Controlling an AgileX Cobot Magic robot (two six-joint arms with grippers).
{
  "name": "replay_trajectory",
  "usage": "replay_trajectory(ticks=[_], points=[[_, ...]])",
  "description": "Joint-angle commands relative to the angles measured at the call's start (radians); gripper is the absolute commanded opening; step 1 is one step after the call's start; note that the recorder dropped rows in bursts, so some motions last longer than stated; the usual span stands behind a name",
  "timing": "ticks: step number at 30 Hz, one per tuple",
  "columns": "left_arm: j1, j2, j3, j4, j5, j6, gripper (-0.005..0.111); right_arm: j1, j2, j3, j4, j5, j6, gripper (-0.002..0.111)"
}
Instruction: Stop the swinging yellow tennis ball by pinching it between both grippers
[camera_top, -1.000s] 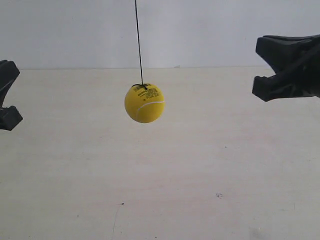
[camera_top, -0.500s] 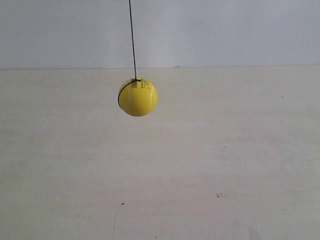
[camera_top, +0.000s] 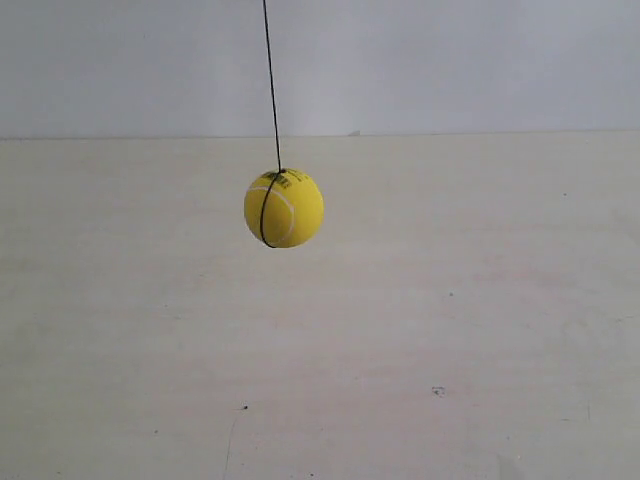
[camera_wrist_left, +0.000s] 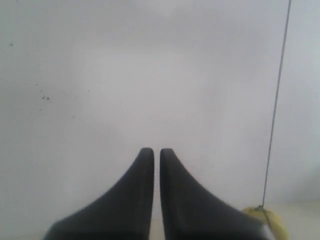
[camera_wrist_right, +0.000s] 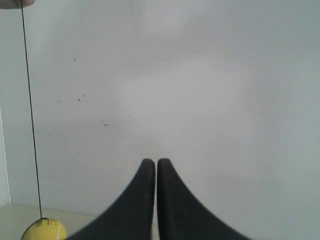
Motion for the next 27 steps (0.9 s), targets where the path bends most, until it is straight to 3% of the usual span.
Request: replay_trajectory(ticks=[1, 16, 27], points=[[0.004, -0.113, 0.005, 0.074, 0.004, -0.113, 0.005, 0.0, -0.038, 0.005, 0.0, 0.051, 0.026, 0.0], [0.004, -0.496, 0.005, 0.086, 0.137, -0.199, 0.005, 0.0, -0.038, 0.005, 0.0, 0.152, 0.034, 0.0], [0.004, -0.61, 0.005, 0.105, 0.133, -0.203, 0.005, 0.0, -0.038, 0.005, 0.016, 0.152, 0.036, 0.0]])
